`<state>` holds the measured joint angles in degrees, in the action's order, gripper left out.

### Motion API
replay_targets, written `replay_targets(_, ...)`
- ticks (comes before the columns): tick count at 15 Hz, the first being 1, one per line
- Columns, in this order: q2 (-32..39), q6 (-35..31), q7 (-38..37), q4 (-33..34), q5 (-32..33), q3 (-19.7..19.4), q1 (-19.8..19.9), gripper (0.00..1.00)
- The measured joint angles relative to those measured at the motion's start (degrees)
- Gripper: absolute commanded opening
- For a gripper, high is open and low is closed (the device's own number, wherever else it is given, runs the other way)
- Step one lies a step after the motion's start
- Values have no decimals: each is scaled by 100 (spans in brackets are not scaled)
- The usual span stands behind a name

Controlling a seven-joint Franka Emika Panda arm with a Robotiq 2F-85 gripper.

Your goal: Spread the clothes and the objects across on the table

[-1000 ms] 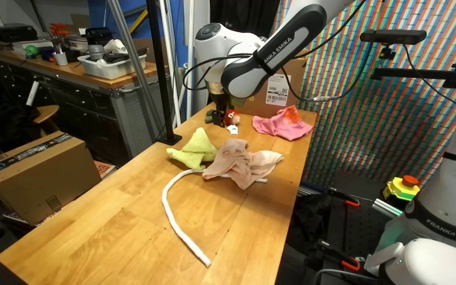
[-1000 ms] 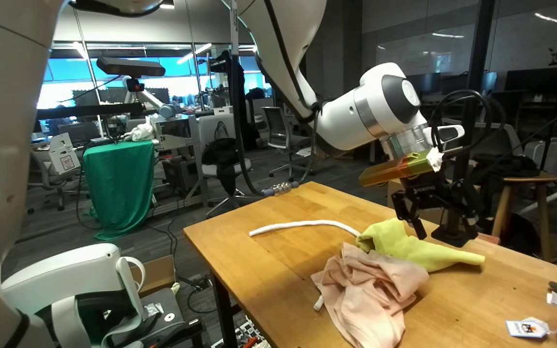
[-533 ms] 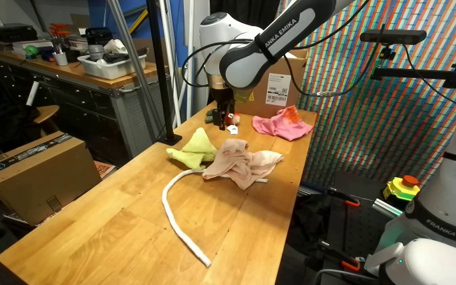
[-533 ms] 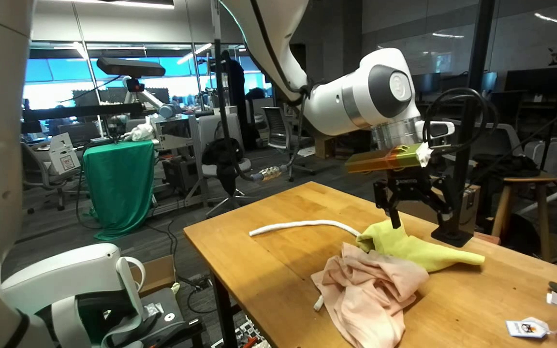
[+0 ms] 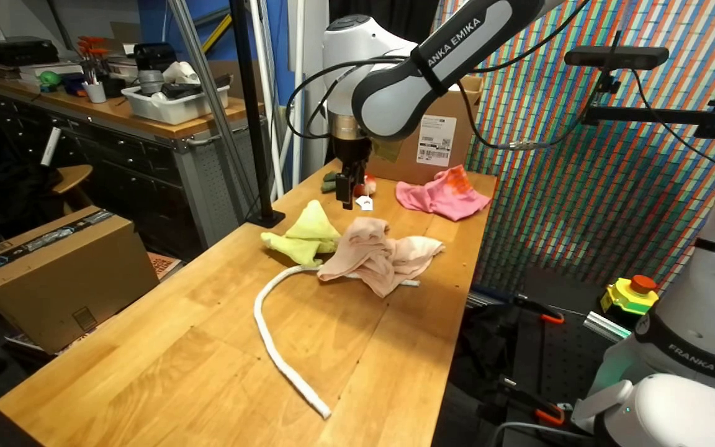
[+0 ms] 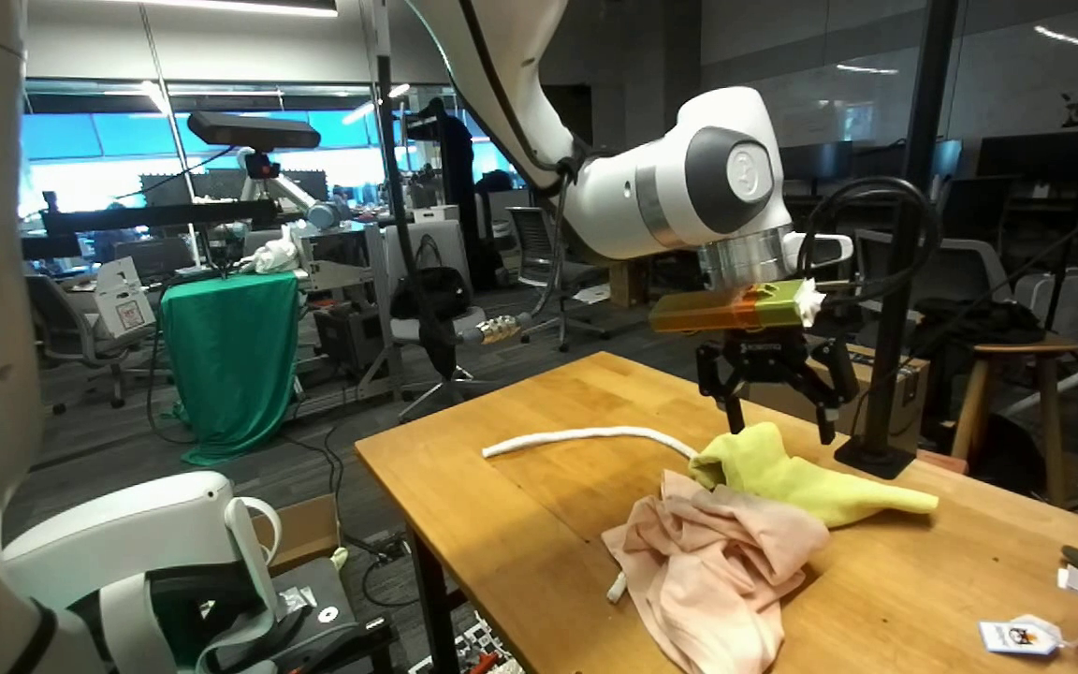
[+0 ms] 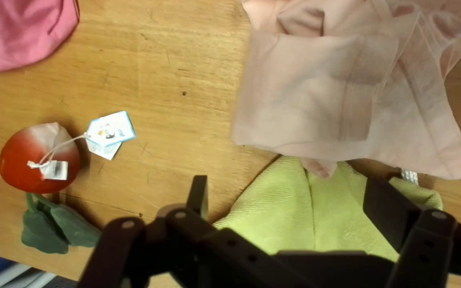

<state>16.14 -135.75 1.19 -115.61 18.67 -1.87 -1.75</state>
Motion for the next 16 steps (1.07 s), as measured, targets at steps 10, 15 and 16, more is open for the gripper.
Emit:
replay_targets(10,0,-196,2559,-216,-2381,743,432,100)
replay_targets(15,28,226,3200,-178,-2834,864,505,100)
replay_targets(16,44,296,3244,-177,-2835,867,504,100)
